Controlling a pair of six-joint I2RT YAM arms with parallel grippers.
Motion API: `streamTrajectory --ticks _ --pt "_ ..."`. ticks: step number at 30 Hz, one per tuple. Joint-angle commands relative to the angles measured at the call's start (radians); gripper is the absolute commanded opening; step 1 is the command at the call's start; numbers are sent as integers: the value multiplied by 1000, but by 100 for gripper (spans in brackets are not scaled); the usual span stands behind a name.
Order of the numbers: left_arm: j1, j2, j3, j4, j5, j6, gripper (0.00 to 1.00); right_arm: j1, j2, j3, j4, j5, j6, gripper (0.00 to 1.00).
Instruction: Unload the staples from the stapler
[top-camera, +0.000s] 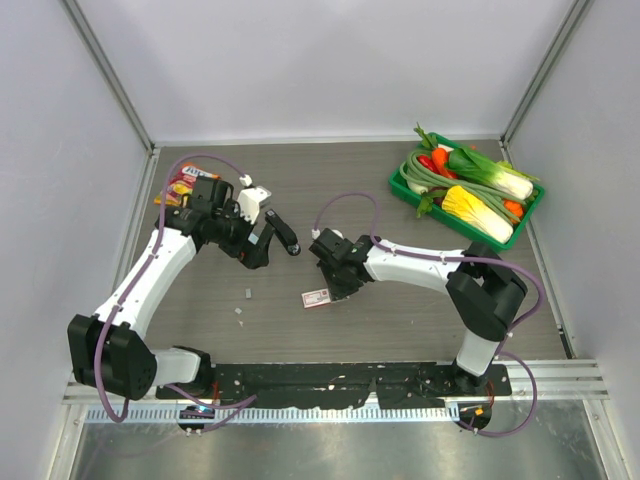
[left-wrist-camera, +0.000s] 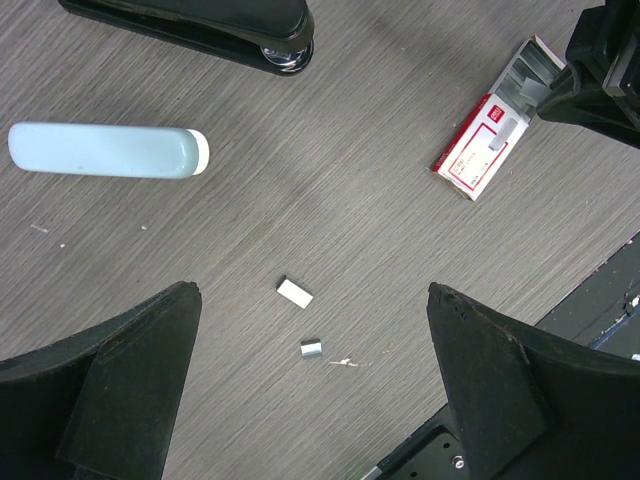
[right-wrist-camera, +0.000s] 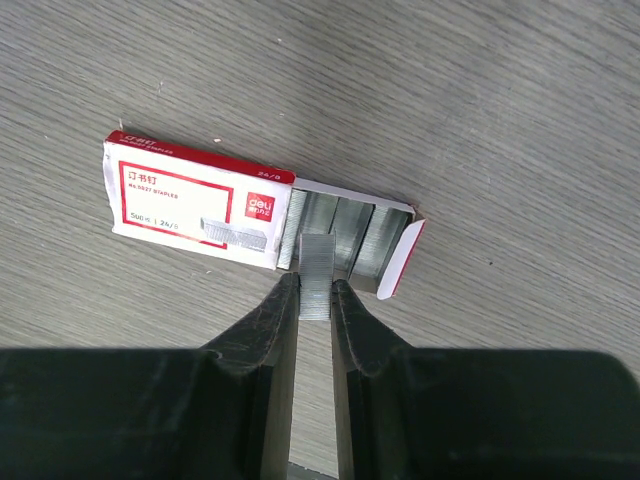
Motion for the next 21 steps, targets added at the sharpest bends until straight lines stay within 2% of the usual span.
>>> streamTrajectory --ticks 1,21 --pt "8 -31 4 8 16 -8 100 5 11 20 24 15 7 13" --pt "8 -29 0 3 18 -5 100 4 11 37 71 53 1 17"
